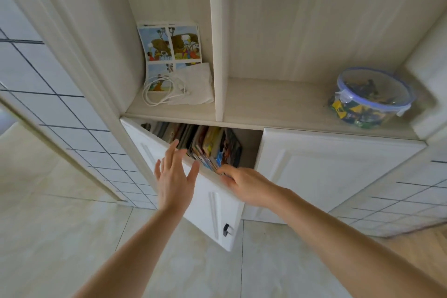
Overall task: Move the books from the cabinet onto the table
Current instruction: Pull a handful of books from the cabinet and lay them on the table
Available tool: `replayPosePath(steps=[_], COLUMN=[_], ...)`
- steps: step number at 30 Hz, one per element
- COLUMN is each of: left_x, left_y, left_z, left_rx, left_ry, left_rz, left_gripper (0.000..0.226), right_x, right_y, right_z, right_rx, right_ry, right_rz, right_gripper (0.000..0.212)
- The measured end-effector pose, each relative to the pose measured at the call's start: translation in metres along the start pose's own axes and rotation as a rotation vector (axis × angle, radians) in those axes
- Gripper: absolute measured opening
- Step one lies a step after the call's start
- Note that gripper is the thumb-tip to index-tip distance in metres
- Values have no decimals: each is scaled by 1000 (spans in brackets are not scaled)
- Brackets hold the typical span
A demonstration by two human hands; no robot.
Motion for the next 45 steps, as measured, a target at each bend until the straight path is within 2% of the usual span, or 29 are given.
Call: replayPosePath(steps=[2, 4, 6, 8, 16, 19, 21, 25, 32, 41, 45], left_x=[11, 27, 36, 39, 59, 75, 86, 113, 165, 215, 227], left_y=[-4, 2, 17, 24, -1, -16, -27, -47, -87, -128, -138], left_z=[-4, -3, 5, 10, 27, 37, 43, 53, 50, 35, 29], left_rx=[4, 95, 203, 238, 298, 386, 453, 573, 702, 886, 900], left_ry=[-142, -398, -639, -725, -619, -578, -558, -554, -487, -390, -344], left_rz=[33, 226, 466, 564, 588, 589, 613, 658, 548, 341, 253], left_gripper=[67, 91, 102, 103, 98, 98, 97, 98, 98, 94, 94], right_x=[4, 7, 6, 6, 42, 58, 74, 120, 207, 287, 305], right_y=[6, 10, 15, 20, 60, 92, 118, 162, 215, 263, 271], right_z=[1, 2, 4, 6, 16, 22, 30, 44, 43, 3, -10], right_rx=[45, 85, 115, 144, 223, 311, 383, 451, 296, 242, 222], right_ry=[0, 12, 37, 68, 103, 221, 308, 320, 287, 362, 383], right_rz=[-16, -2, 13, -18, -155, -367, -503, -720, -843, -1097, -1074], right_gripper=[33, 30, 27, 25, 25, 28, 39, 54, 57, 57, 58])
Point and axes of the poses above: each hand's wrist, its own z-axis away from the middle knuckle, its own y-axis out of the palm, x = y × z, the point moved 9 cm from there along -z, towards the middle knuckle, and after that the axes turned 8 degrees about y, right-handed, at the moved point
